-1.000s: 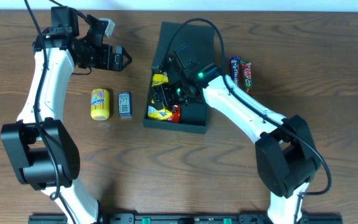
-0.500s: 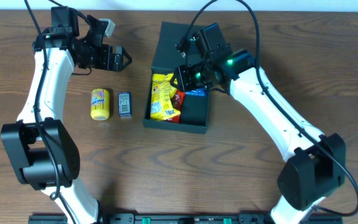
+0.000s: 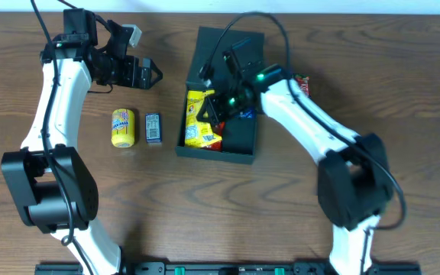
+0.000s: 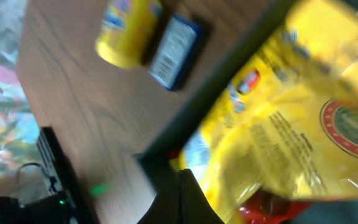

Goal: Pack container
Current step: 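Push the yellow bag down into the box with the right gripper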

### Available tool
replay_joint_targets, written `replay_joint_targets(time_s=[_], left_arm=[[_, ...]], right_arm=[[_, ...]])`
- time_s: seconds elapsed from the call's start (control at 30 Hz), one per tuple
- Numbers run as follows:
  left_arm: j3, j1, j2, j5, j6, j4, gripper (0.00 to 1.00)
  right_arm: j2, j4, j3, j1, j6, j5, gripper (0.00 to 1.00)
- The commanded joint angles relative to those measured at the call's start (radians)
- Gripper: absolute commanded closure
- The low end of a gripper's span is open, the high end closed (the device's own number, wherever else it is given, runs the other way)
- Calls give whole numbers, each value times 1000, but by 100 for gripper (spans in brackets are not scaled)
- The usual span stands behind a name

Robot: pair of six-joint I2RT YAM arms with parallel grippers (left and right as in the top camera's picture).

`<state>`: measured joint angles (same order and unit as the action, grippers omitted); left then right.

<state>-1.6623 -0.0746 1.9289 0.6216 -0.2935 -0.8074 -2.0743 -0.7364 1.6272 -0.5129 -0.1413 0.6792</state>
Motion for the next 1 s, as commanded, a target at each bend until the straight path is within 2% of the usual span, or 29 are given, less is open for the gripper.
replay_joint_targets(time_s=[0.0,0.13,0.33,0.53,0.67,0.73,0.83,0.97], left_arm=[[-2,10,8,7,-21,-6,7],[-2,13,8,7,-21,-9,7],[-2,14,8,7,-21,-16,7],[-2,22,9,-4,-21,-34,8],[0,23,14,-4,-21,-53,9],[5,23,14,-3,-21,-53,9],[5,23,14,-3,-21,-53,9],[5,23,14,-3,-21,-52,9]], right_arm=[[-79,1,-8,-6,26,36,98],[-146,5,-8,-6,26,36,98],[-159,42,-6,-3,23,45,98],[-125,40,32,40,27,232,98],[-51,10,32,74,78,205,98],[-34,-28,32,81,89,114,98],[-35,-71,20,82,98,19,98],[-62,-58,-8,66,106,16,99]])
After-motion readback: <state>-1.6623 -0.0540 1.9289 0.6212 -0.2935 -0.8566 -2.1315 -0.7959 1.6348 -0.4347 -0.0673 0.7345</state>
